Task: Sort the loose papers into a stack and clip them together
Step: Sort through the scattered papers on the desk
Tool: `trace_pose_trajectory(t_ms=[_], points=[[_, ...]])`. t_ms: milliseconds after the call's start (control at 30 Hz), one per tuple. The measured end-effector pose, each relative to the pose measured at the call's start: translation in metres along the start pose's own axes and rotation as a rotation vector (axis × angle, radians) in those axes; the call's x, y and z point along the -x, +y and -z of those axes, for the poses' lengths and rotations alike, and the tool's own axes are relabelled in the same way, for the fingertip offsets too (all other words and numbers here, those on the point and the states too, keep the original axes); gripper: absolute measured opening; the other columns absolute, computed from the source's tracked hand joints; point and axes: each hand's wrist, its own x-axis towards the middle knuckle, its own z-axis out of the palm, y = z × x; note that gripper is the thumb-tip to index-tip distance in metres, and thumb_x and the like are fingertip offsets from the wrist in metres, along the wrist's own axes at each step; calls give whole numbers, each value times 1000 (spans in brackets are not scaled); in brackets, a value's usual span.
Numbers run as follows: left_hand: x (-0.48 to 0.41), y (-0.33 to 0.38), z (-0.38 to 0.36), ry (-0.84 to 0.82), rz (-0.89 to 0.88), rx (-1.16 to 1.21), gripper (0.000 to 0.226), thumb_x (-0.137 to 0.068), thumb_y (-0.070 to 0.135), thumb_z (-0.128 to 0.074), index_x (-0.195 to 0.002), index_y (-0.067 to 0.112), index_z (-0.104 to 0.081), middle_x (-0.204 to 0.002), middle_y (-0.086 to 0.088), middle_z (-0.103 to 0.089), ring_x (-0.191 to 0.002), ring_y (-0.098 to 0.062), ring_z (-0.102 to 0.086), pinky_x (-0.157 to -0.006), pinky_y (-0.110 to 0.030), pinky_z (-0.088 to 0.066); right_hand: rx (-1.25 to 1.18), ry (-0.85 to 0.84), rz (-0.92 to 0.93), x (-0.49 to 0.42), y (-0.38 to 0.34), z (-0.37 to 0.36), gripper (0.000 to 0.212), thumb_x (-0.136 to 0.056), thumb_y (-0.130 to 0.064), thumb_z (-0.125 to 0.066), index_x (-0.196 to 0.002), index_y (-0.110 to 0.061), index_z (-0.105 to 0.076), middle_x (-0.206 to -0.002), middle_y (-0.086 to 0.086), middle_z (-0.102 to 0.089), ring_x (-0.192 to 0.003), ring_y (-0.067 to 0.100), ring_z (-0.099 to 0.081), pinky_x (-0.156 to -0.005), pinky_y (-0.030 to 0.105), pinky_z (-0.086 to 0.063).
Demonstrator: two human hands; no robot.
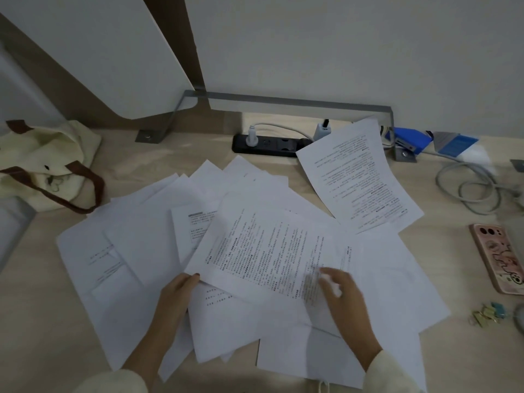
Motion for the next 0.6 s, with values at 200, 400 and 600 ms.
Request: trace_pose_trajectory(t_ms=[200, 400, 600], points=[[-7, -5, -3, 25, -17, -26, 20, -89, 19, -54, -74, 6, -55, -79, -10, -54, -77, -22, -48, -69, -33, -34, -393, -49, -591, -20, 10, 21, 46, -87, -9, -57, -130, -2, -42, -120, 17, -52, -103, 29, -52, -92, 39, -46], [-6, -3, -4, 33, -20, 28, 16, -91, 21, -52, -81, 11, -61, -86, -3, -61, -83, -21, -54, -77, -34, -41, -367, -173, -561, -13, -7, 12, 18, -86, -8, -60, -70, -7, -51, -66, 10, -52, -56, 19, -50, -53, 23, -46], [-6, -6, -4, 2, -15, 26, 20, -90, 24, -54, -83, 6, -59, -86, -8, -60, -81, -24, -54, -75, -35, -41, -482, -636, -639, 16, -26, -3, 12, -86, -9, -60, -91, 0, -65, -77, 16, -69, -66, 23, -68, -65, 29, -58]])
